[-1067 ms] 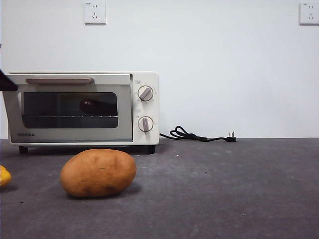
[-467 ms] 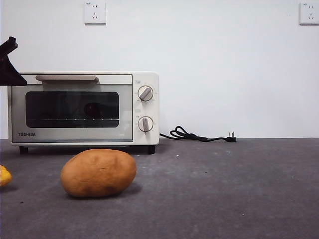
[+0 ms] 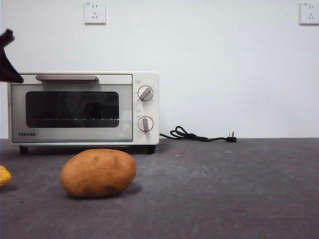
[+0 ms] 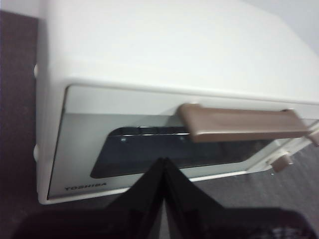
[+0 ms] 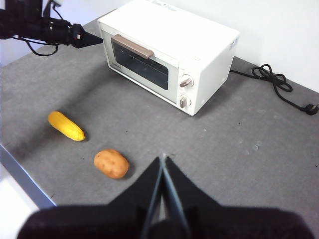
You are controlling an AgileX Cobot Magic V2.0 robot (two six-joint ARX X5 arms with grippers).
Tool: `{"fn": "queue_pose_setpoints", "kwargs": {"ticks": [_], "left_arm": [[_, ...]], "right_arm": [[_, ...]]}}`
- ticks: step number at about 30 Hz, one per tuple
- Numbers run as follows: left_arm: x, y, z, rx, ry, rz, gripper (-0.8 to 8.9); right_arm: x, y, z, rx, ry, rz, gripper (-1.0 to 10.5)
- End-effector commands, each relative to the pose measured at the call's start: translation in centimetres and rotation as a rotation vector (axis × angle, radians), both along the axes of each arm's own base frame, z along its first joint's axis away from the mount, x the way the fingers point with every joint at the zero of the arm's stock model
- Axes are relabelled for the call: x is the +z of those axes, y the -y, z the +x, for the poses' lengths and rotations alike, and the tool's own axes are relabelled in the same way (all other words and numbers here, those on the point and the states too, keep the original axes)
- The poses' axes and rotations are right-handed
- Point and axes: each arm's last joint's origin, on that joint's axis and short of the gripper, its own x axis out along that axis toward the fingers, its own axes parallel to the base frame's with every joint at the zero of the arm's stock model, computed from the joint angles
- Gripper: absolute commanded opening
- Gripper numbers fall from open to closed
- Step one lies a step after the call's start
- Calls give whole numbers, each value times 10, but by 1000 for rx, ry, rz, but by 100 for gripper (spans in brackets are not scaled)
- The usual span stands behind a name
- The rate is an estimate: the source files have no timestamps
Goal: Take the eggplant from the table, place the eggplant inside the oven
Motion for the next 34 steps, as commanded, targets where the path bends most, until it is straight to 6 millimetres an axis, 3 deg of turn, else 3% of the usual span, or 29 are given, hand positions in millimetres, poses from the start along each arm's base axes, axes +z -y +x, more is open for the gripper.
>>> {"fn": "queue_pose_setpoints", "kwargs": {"ticks": [1, 17, 24, 34], "left_arm": [[13, 3, -9, -15, 23, 26, -6], [62, 36, -85, -62, -99, 35, -6], [91, 50, -135, 27, -58, 118, -6], [109, 60, -204, 133, -40, 187, -6]], "right_arm": [[-3, 0, 0, -5, -26, -12, -12], [-3, 0, 0, -5, -25, -12, 1], [-3, 0, 0, -5, -25, -12, 1], [-3, 0, 0, -5, -25, -12, 1]]}}
